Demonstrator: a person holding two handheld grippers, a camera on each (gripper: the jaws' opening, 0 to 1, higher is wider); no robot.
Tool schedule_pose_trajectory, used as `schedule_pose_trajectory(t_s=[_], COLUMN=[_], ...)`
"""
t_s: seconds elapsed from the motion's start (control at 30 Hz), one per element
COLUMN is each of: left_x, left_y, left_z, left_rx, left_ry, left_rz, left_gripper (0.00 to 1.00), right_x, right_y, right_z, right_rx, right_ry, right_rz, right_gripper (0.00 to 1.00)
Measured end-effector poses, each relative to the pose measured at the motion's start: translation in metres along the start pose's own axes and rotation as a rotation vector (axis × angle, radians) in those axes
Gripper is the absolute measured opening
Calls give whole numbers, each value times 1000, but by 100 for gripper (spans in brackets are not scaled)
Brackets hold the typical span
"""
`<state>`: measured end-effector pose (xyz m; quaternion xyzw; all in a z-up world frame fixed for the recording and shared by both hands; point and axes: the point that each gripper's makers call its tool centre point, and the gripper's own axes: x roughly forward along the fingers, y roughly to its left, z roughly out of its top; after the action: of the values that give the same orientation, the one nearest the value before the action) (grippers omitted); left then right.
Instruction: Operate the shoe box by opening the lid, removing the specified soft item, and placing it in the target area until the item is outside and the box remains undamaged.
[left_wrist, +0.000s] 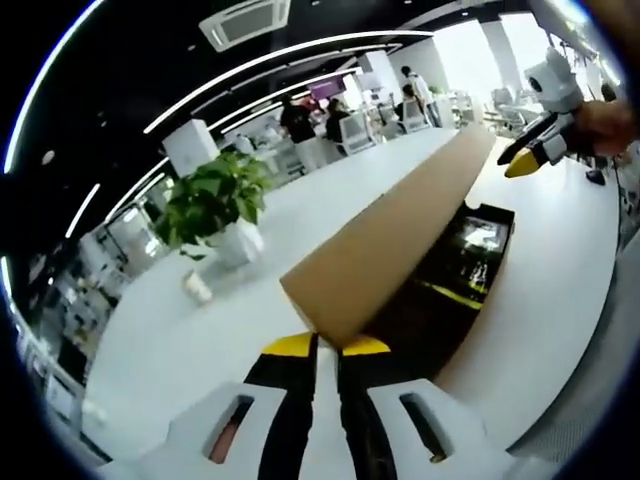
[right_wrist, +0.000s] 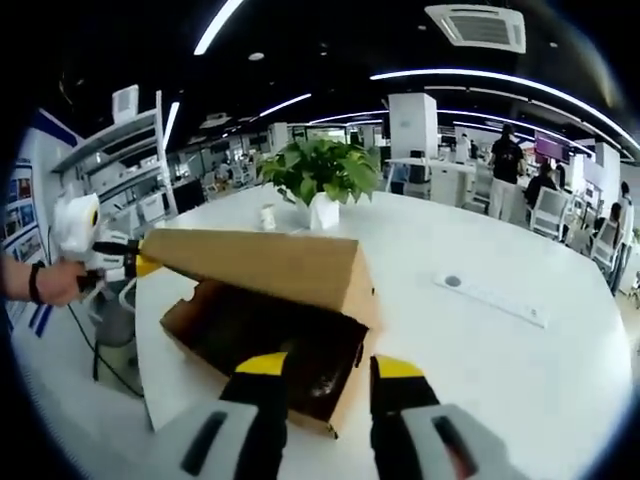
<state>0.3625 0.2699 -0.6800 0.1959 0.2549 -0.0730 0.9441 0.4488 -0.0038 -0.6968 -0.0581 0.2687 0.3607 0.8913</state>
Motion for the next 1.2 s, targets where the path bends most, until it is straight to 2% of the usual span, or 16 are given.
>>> schedule_pose_trajectory(t_s=[0.13, 0.4, 0.63, 1.03, 1.2], left_x=[0, 0, 1, 4, 7], left_y=[2, 3, 6, 16, 22], left_z=[2, 4, 6, 16, 23], left_rx=[-24, -44, -64, -106, -112], left_ry=[-6, -5, -6, -21, -28], left_rz=[6, -2, -8, -9, -9], left_gripper=[4, 4, 3, 3, 2], right_x=[5, 17, 26, 39, 44], right_y=[-4, -11, -14, -23, -27], right_z=[7, 19, 32, 49, 57], right_rx=[4, -48, -40, -55, -56], right_ry=[-9, -3, -39, -56, -66], right_rz=[-14, -51, -65, -100, -111], right_gripper=[27, 20, 16, 2, 1])
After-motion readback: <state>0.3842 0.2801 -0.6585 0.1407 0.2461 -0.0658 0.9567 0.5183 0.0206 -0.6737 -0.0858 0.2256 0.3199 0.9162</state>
